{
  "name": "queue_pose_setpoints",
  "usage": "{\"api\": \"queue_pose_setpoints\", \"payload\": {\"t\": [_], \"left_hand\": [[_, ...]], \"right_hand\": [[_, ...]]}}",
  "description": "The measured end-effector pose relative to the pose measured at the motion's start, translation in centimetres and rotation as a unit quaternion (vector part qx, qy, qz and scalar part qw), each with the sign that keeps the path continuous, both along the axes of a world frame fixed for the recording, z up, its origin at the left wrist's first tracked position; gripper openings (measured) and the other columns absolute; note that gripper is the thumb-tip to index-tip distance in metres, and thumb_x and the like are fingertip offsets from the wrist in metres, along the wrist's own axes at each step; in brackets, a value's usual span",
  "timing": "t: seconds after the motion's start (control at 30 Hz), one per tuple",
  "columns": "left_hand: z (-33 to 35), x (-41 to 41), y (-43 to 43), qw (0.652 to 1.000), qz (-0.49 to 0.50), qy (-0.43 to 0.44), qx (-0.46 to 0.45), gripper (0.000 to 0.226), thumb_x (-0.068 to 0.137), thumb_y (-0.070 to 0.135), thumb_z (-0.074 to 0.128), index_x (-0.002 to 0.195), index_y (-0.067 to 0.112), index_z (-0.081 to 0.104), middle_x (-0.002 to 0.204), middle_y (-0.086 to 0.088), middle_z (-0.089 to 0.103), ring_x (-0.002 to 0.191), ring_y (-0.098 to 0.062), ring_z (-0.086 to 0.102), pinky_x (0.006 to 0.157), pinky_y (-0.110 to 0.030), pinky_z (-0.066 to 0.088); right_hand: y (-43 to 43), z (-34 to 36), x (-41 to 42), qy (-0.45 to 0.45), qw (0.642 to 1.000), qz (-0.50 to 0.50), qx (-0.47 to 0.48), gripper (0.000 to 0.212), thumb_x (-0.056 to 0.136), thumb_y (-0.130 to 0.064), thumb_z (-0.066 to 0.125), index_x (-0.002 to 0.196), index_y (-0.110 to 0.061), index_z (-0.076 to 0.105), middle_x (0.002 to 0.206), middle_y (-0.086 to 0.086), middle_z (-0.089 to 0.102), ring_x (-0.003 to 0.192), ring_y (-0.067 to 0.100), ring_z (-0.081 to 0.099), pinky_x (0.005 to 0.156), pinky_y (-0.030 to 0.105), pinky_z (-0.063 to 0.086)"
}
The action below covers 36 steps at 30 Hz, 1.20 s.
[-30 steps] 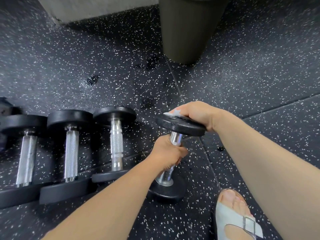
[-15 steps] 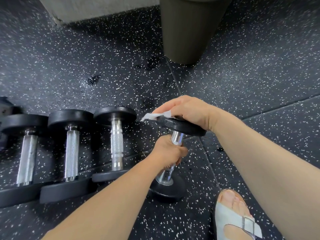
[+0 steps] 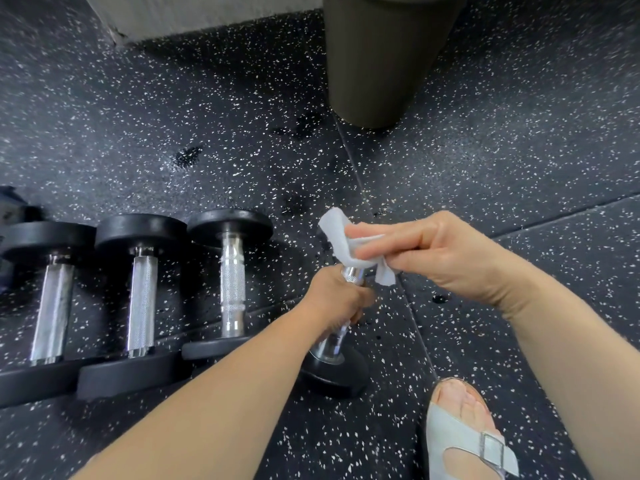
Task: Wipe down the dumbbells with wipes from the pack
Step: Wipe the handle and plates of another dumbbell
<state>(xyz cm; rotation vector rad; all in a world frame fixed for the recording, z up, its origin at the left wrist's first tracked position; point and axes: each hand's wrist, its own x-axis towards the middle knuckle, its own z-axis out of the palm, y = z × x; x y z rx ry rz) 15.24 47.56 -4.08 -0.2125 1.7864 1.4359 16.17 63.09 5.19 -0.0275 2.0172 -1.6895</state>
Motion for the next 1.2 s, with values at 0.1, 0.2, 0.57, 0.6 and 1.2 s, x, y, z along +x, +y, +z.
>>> {"api": "queue_pose_setpoints", "payload": {"t": [0.1, 0.2, 0.57, 0.6, 1.2], "left_hand": [[0.1, 0.1, 0.1, 1.0, 0.005, 0.003, 0.006, 0.032, 0.075, -0.011, 0.058, 0.057, 0.012, 0.045, 0.043, -0.004, 0.045, 0.031, -0.012, 0.038, 0.037, -0.018, 0.031], [-0.1, 0.0, 0.0, 1.0, 0.008, 0.016, -0.006, 0.031, 0.075, -0.009, 0.058, 0.056, 0.012, 0.046, 0.045, -0.004, 0.046, 0.035, -0.014, 0.04, 0.04, -0.02, 0.033], [-0.5, 0.4, -0.2, 0.999, 0.032, 0.009, -0.029, 0.027, 0.077, -0.003, 0.06, 0.062, 0.013, 0.044, 0.051, -0.007, 0.046, 0.037, -0.012, 0.038, 0.041, -0.02, 0.034], [-0.5, 0.5, -0.2, 0.999, 0.031, 0.013, -0.024, 0.028, 0.077, -0.004, 0.06, 0.063, 0.014, 0.042, 0.052, -0.008, 0.046, 0.036, -0.012, 0.037, 0.039, -0.019, 0.032], [-0.7, 0.5, -0.4, 0.998, 0.041, -0.001, -0.042, 0.027, 0.076, -0.002, 0.065, 0.068, 0.013, 0.044, 0.05, -0.006, 0.048, 0.035, -0.013, 0.04, 0.038, -0.017, 0.033]], "right_hand": [[-1.4, -0.5, -0.9, 0.015, 0.999, 0.012, 0.047, 0.036, 0.088, 0.014, 0.053, 0.112, -0.007, 0.071, 0.134, -0.006, 0.059, 0.121, -0.004, 0.053, 0.101, 0.014, 0.043], [-3.1, -0.8, -2.7, 0.028, 0.991, 0.067, 0.115, 0.034, 0.094, -0.002, 0.053, 0.12, -0.017, 0.068, 0.141, -0.015, 0.051, 0.125, -0.006, 0.047, 0.106, 0.014, 0.037], [-6.9, -1.8, -8.7, -0.031, 0.94, 0.203, 0.271, 0.013, 0.094, -0.017, 0.052, 0.095, -0.011, 0.064, 0.087, 0.004, 0.058, 0.087, 0.018, 0.049, 0.062, 0.013, 0.041], [-6.7, -2.0, -8.9, -0.042, 0.944, 0.186, 0.269, 0.01, 0.095, -0.016, 0.05, 0.09, -0.013, 0.058, 0.08, 0.001, 0.053, 0.085, 0.018, 0.046, 0.059, 0.015, 0.039], [-0.4, -2.9, -3.0, -0.128, 0.967, -0.007, 0.219, 0.036, 0.09, -0.023, 0.045, 0.106, 0.007, 0.057, 0.091, 0.025, 0.067, 0.068, 0.019, 0.053, 0.085, 0.032, 0.041]]}}
